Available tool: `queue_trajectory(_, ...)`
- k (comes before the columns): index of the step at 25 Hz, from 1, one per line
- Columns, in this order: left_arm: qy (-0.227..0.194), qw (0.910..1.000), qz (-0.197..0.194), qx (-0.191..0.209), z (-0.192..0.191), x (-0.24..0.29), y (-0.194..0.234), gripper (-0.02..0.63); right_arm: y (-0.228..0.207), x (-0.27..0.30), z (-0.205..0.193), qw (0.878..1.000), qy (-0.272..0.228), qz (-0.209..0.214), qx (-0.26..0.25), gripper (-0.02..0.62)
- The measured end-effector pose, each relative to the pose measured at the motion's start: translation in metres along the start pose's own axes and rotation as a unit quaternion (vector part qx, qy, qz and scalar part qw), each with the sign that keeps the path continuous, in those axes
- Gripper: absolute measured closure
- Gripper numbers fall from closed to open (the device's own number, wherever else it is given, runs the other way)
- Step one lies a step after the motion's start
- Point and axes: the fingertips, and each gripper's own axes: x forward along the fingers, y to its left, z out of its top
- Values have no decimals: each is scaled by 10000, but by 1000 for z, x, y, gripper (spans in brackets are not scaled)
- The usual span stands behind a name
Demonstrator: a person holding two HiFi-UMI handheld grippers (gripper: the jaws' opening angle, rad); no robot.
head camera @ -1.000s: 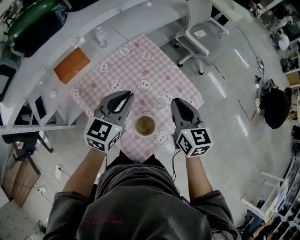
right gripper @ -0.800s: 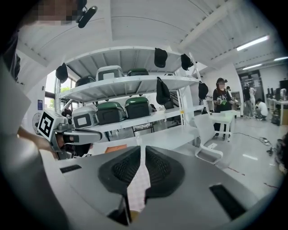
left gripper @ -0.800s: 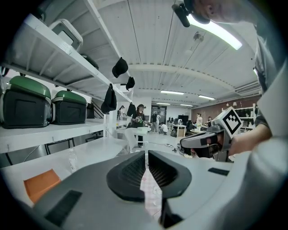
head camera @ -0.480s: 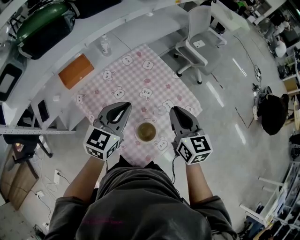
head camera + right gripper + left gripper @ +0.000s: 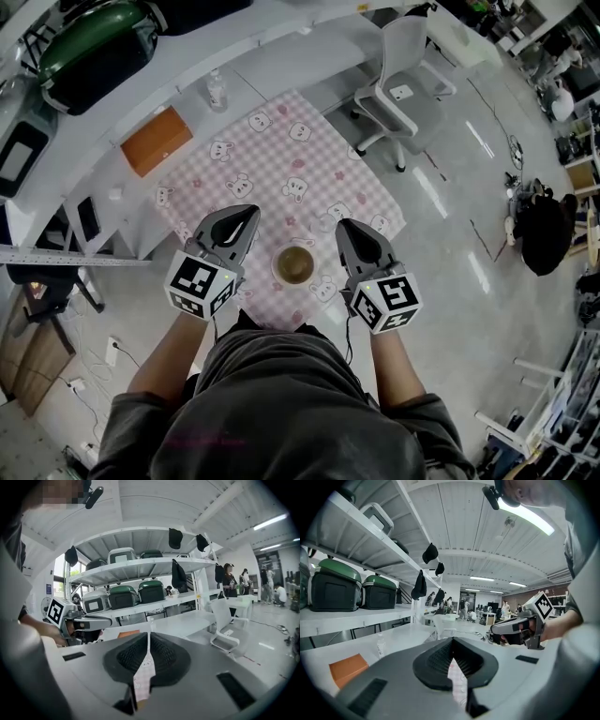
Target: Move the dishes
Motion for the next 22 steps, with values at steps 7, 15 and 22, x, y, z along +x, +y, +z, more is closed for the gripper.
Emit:
queue_trajectory(7, 31, 10000, 22, -44, -1, 3, 2, 604, -5, 5, -2, 9999, 29, 10, 96, 591)
queue_trajectory(15, 49, 10000, -2, -28, 3, 11, 0, 604, -7, 10, 3, 9999, -20, 103, 111, 591)
queue_trajectory(22, 130, 9999, -39, 12, 1, 16, 0, 604, -6, 17, 4, 9997, -35, 193, 119, 591)
